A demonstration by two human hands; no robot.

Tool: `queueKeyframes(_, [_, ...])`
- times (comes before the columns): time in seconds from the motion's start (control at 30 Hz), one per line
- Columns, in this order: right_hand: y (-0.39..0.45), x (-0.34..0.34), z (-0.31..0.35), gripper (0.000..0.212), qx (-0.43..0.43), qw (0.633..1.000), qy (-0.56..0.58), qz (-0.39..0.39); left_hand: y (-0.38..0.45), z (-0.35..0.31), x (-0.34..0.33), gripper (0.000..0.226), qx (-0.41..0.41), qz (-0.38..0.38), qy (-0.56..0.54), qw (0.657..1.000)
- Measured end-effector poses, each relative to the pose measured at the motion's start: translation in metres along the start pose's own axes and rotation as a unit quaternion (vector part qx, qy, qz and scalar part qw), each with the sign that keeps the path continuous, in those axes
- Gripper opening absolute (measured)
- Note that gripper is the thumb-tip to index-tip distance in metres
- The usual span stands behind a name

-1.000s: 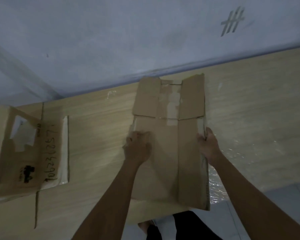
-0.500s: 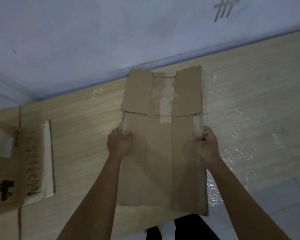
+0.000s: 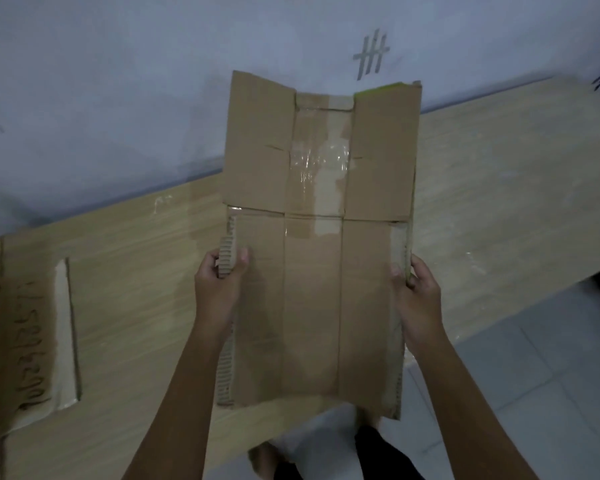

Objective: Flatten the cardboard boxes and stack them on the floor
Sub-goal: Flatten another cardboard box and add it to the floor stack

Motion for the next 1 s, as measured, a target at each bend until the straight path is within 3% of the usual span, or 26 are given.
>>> queueKeyframes(0.13, [0.009, 0.065, 0.017, 0.023, 0.023, 0.998, 0.016, -0.049, -0.047, -0.027, -0.057, 0.023, -0.067, 0.018, 0.012, 0.998])
queueKeyframes(0.37, [0.062, 0.223, 0.039, 0.024, 0.043, 0.996, 0.018, -0.072, -0.113, -0.051, -0.200, 0.012, -0.086, 0.051, 0.014, 0.995])
queueKeyframes(0.6, [0.145, 0.374, 0.054, 0.016, 0.015, 0.996, 0.001, -0.088, -0.155, -0.071, -0.353, 0.023, -0.043, 0.070, -0.018, 0.996])
queueKeyframes(0.87, [0.293, 0.473, 0.038, 0.020, -0.031, 0.995, -0.043, -0.089, -0.140, -0.067, -0.512, 0.025, -0.002, 0.060, 0.036, 0.998])
queueKeyframes(1.0, [0.380, 0.526, 0.034, 0.035, -0.058, 0.990, -0.109, -0.063, -0.125, -0.059, -0.607, 0.024, 0.008, 0.059, 0.066, 0.996])
Point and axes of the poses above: each hand's wrist, its own y-axis towards the middle knuckle, its own x-axis out of the back of the hand, z = x × y, the point moved 1 cm from there along y, towards the middle knuckle, and after that the axes turned 1 degree about x, right-handed, at the moved point
